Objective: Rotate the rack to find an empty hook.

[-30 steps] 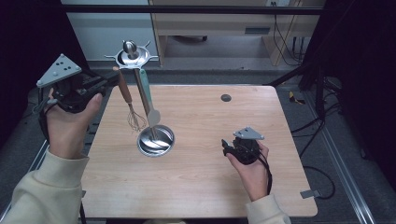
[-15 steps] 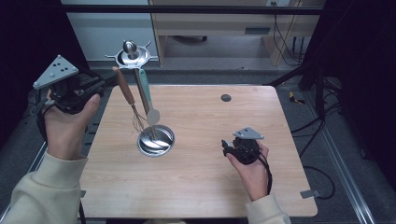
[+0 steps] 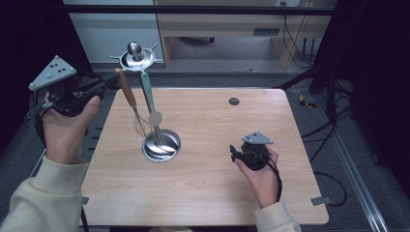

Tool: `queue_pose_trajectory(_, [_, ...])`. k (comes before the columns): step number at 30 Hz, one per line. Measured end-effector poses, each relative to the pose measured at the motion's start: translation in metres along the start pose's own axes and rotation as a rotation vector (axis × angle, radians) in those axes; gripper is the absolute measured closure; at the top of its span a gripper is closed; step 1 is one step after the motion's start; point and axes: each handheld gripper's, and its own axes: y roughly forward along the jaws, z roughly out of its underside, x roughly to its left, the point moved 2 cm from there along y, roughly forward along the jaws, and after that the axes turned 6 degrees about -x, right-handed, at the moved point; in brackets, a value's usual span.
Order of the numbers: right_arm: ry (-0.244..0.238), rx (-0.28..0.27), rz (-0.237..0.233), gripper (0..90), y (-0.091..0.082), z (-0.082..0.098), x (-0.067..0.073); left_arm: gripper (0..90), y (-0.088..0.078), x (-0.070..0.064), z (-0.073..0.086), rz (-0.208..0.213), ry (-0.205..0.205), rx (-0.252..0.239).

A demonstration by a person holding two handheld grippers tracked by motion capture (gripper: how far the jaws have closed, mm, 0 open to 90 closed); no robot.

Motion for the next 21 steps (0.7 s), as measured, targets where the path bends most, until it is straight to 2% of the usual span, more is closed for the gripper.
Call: queue_pose_trajectory(21, [-0.002, 0.008, 0.001, 35.9, 0.001, 0.001, 0.0, 90.0, 0.001, 0.014, -0.001, 0.019, -0.021, -0.004])
